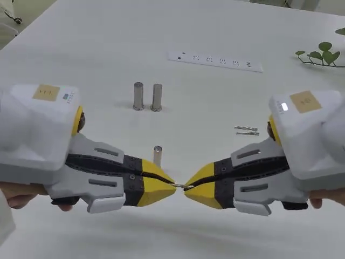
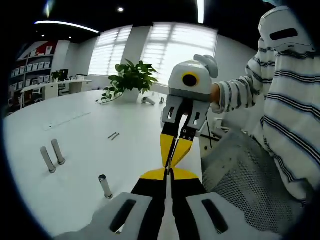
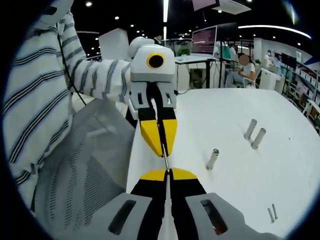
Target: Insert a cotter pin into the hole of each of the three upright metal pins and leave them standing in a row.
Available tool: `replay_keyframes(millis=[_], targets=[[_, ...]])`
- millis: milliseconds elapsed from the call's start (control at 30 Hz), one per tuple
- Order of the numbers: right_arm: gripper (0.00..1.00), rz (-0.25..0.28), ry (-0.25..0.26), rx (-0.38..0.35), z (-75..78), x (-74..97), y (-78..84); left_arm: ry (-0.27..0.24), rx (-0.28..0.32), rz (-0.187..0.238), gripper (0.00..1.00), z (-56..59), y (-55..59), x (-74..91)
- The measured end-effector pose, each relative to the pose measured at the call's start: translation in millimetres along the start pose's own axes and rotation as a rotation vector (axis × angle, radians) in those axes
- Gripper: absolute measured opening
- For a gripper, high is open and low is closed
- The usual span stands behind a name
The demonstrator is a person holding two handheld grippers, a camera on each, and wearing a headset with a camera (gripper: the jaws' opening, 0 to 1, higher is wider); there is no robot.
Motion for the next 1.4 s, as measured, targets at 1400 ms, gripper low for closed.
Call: replay_keyframes(millis=[1400], targets=[[0.03,-0.124,0.171,-0.014,65.5,-14.0,10.5,-0.342,0.122,-0.088,0.19,-65.6,50.9,2.5]])
Point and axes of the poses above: the centre of the closed fingertips' face, and the gripper's own axes: x roughly backward along the fingers, z roughly to its right, y roughly out of its underside, the point moved 5 cm from there along x, roughly backward along the fingers, and after that the axes turned 7 degrees about -x, right-handed, at the moved point
